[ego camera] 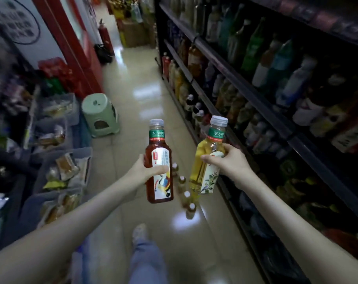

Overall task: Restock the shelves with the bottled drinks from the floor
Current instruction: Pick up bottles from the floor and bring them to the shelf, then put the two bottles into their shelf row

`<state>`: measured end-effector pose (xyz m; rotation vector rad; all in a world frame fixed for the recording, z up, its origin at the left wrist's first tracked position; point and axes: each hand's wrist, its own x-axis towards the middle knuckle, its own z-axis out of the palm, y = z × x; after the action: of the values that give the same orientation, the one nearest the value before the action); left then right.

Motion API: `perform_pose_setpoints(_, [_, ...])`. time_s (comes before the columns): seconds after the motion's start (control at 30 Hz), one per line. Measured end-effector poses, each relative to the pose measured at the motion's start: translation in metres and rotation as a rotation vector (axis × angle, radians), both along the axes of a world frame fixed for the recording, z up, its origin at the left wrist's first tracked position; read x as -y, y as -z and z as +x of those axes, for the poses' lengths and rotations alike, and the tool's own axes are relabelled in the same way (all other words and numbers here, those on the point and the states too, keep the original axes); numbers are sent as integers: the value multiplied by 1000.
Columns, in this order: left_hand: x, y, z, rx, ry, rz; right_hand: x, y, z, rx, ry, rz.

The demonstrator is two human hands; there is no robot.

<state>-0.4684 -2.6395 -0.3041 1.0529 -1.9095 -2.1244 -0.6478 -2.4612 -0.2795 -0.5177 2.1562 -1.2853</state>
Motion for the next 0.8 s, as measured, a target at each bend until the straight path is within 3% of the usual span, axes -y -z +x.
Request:
perform_pose_setpoints(0.37, [304, -50, -125, -14, 280, -81, 267, -34, -75, 2, 138, -65])
perform_pose_setpoints(0.8, [497, -98, -374, -141, 564, -288, 451, -65, -268, -95, 377, -123])
